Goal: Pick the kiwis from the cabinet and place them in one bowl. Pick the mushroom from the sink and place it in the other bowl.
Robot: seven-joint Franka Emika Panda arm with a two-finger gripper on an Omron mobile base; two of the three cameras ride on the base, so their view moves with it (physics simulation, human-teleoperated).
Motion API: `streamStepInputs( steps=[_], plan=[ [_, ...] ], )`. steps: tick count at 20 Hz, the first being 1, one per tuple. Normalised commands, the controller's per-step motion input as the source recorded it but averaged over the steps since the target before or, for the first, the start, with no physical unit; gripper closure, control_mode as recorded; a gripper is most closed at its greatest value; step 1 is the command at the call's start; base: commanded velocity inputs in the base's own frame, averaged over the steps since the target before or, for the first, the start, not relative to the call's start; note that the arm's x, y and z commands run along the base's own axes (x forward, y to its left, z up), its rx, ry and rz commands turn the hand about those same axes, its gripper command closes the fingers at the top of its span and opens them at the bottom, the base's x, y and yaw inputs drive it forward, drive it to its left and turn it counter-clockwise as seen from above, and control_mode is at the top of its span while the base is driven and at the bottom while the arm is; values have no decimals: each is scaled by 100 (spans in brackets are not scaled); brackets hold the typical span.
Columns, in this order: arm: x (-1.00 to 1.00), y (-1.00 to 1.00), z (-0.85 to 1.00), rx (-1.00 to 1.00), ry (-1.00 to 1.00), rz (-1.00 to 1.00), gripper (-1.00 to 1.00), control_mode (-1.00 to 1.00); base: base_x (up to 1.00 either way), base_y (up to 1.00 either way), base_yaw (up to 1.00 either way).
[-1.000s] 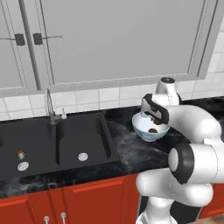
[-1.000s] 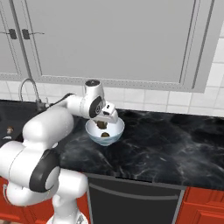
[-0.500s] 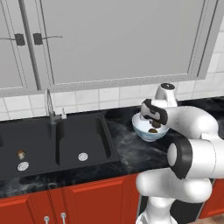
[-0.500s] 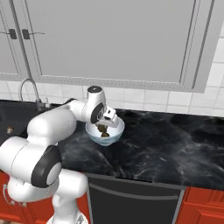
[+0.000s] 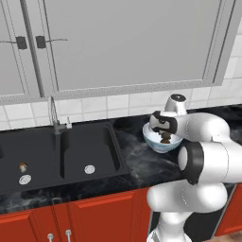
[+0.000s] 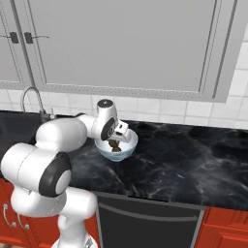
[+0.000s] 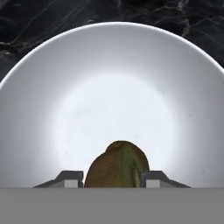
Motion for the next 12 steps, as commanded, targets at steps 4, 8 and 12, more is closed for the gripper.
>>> streamStepInputs(
  steps=[4, 8, 12],
  plan=[
    [4, 0, 5, 0, 2, 0, -100, -100, 0, 0, 0],
    [2, -3, 30, 0, 5, 0, -100, -100, 0, 0, 0],
    [-2, 6, 65, 0, 2, 0, -100, -100, 0, 0, 0]
  ],
)
